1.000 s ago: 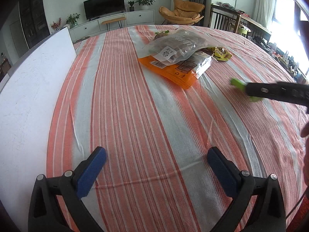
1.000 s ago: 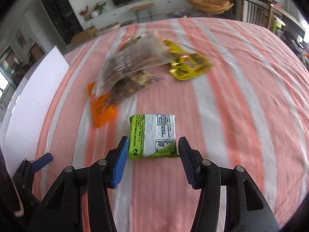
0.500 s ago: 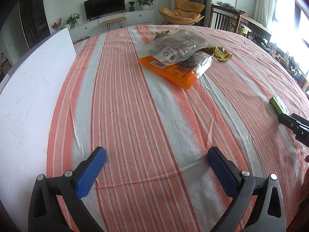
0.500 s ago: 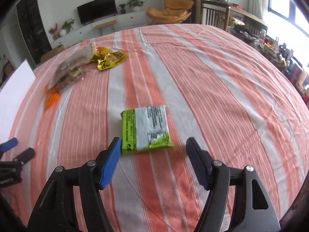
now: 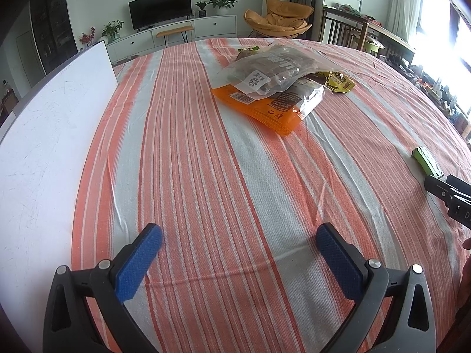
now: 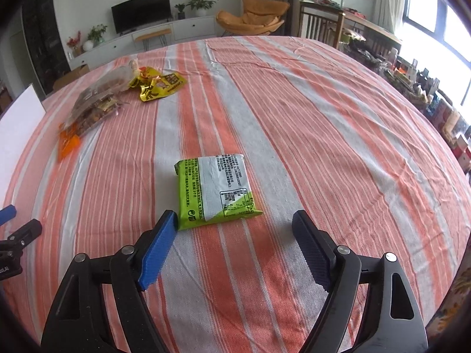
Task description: Organize snacks
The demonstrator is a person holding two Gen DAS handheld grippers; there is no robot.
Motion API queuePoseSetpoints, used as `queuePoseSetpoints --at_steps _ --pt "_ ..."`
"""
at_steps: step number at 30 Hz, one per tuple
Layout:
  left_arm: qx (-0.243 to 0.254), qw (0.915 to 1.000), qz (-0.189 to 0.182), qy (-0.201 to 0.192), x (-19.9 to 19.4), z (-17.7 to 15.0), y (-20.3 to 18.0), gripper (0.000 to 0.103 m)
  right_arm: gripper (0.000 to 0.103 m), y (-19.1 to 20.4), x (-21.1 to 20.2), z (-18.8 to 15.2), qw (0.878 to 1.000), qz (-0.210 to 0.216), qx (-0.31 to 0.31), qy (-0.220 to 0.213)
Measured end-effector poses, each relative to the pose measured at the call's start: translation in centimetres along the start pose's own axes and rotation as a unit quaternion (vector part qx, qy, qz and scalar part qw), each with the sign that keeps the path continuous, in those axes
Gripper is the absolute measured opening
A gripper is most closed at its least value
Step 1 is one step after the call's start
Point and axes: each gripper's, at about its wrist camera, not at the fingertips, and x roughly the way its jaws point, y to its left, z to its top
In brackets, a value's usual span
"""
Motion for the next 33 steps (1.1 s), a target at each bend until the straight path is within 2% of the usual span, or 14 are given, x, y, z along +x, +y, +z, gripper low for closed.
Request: queuePoseSetpoints --at_steps 5,9,10,12,14,16,18,21,22,25,28,30,32,33 --pt "0.001 1.0000 0.000 0.002 0.0 0.0 0.0 0.103 0.083 0.0 0.0 0.0 1.000 0.000 0.000 0.000" --pt "-0.012 0.9964 0.035 0.077 0.0 1.6 -0.3 0.101 0.083 0.0 0.0 0.0 1.000 0.000 0.001 0.000" --pt "-0.007 0.9963 0.031 0.080 -0.4 2.2 -0.6 0.101 0.083 -0.1 0.0 0.0 1.000 0.001 0.001 0.000" --pt "0.023 0.9976 0.006 0.066 -2.0 4.2 -1.7 0.101 0.083 -0.1 0.0 0.0 1.000 0.002 0.002 -0.001" --pt "0.084 0.9957 0.003 0.040 -3.6 6.9 -3.1 0.102 0.083 -0.1 0.0 0.0 1.000 0.004 0.003 -0.001" --pt "0.165 0.9860 0.005 0.020 -4.1 9.6 -4.3 0.102 0.083 -0.1 0.0 0.0 1.000 0.003 0.003 -0.001" --pt "0.242 0.9699 0.004 0.027 -3.3 11.9 -5.1 0.102 0.083 -0.1 0.0 0.0 1.000 0.003 0.003 -0.001" --pt "0.311 0.9496 -0.013 0.040 -1.0 14.4 -5.3 0.102 0.083 -0.1 0.1 0.0 1.000 0.003 0.003 -0.001" --pt "0.320 0.9462 -0.023 0.045 0.0 15.3 -5.1 0.102 0.083 -0.1 0.1 0.0 1.000 0.003 0.003 -0.001" --pt "0.313 0.9466 -0.044 0.064 3.2 17.6 -5.1 0.102 0.083 -0.1 0.1 0.0 1.000 0.003 0.003 -0.001" --pt "0.287 0.9539 -0.049 0.072 6.3 19.1 -5.1 0.102 0.083 -0.1 0.1 0.0 1.000 0.002 0.002 0.000" --pt "0.268 0.9586 -0.053 0.082 8.3 19.8 -5.1 0.102 0.084 -0.1 0.1 0.0 1.000 0.002 0.002 0.000" --pt "0.257 0.9590 -0.074 0.093 9.8 20.0 -5.3 0.102 0.084 -0.1 0.1 0.0 1.000 0.003 0.001 0.000" --pt "0.260 0.9588 -0.065 0.094 10.6 20.0 -5.5 0.103 0.084 -0.1 0.1 0.0 1.000 0.003 0.001 0.000"
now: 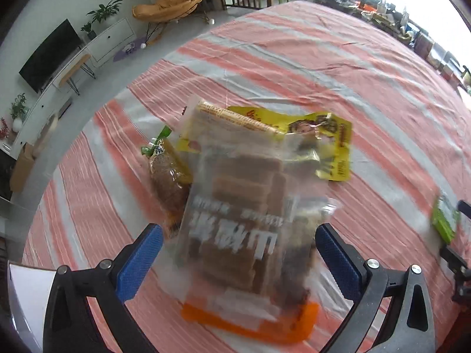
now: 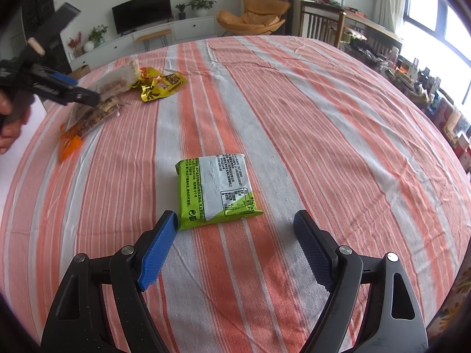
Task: Organize snacks
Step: 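Close the left tool on the clear bag of brown bars, then lift the bag of brown bars with the left tool and hold it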
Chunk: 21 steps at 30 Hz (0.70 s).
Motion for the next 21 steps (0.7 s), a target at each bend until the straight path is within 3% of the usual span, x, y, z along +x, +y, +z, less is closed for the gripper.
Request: queuePoseSetpoints --at_steps 2,4,5,8,12,14,16,19,21 --pt "-0.007 0.9997 -0.021 -0.010 0.5 0.3 0.3 0.103 0.084 0.0 0.0 0.0 1.000 0.000 0.000 0.000" --pt "-0.041 0.9979 -0.043 -0.023 0.3 0.4 1.2 0.079 0.086 0.0 0.0 0.0 1.000 0.001 -0.001 0.001" --pt "-0.063 0.9964 -0.046 -0.033 -0.1 0.3 1.8 0.061 0.086 0.1 0.1 0.0 1.000 0.001 -0.002 0.001" --pt "-0.078 0.9951 -0.049 -0.036 -0.6 -0.5 2.2 0.050 0.087 0.2 0.1 0.0 1.000 0.001 -0.003 0.001" --pt "-0.141 0.9893 -0.028 -0.024 -2.5 -3.7 3.0 0.046 0.087 0.2 0.1 0.0 1.000 0.001 -0.002 0.001" --pt "-0.196 0.9804 -0.022 0.002 -4.0 -6.6 3.0 0.046 0.087 0.2 0.1 0.0 1.000 0.001 -0.002 0.001" --pt "-0.219 0.9752 -0.013 0.025 -5.7 -9.7 1.6 0.046 0.087 0.2 0.1 0.0 1.000 0.001 -0.002 0.001" --pt "-0.245 0.9683 -0.029 0.038 -7.9 -15.2 -2.1 0.046 0.087 0.2 0.1 0.0 1.000 0.001 -0.002 0.001" --pt "-0.280 0.9579 -0.055 0.032 -8.2 -18.7 -4.3 0.051 0.087 0.1 0.1 0.0 1.000 0.001 -0.002 0.001"
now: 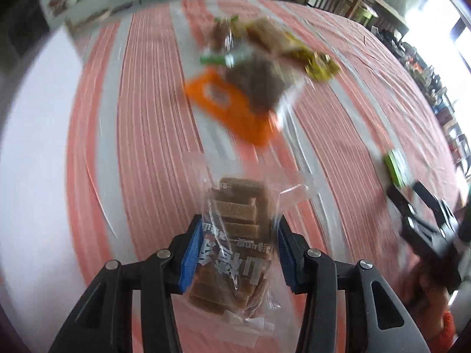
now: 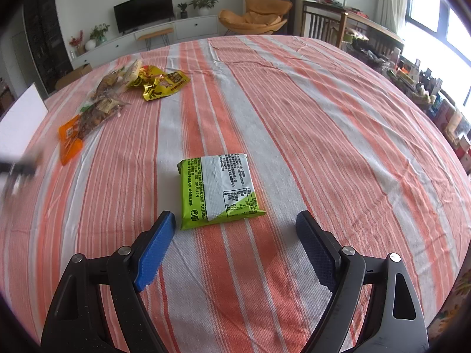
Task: Organize snacks
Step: 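Lift the bag of brown bars with the left tool and hold it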
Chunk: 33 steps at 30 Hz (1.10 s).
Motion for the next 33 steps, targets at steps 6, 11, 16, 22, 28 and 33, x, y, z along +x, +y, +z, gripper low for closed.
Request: queuePoseSetpoints --at_steps 6,11,16,22,28,33 --pt "0.076 0.9959 0.009 -0.048 1.2 -4.1 -2.2 0.092 0.087 -0.1 -0.1 0.0 1.000 0.005 0.003 -0.002" --pt "0.102 0.9887 0.038 -0.103 1.7 -6.0 -2.2 0.103 0.087 -0.5 -0.2 0.0 1.000 0.018 0.013 -0.006" --pt "0.106 0.9843 0.038 -0.136 1.4 -6.1 -1.4 0.103 0.087 -0.4 -0.3 0.0 1.000 0.016 0.012 -0.005" --pt "0.103 0.9842 0.038 -0.139 1.3 -6.1 -1.5 0.103 0.087 -0.3 -0.2 -0.1 1.000 0.006 0.005 -0.002" --pt "0.099 0.9842 0.040 -0.141 1.3 -6.2 -1.4 0.103 0.087 -0.2 -0.2 -0.1 1.000 0.004 0.004 -0.002" --pt "0.098 0.9843 0.041 -0.142 1.3 -6.2 -1.4 0.103 0.087 -0.2 -0.2 -0.1 1.000 0.002 0.003 -0.001"
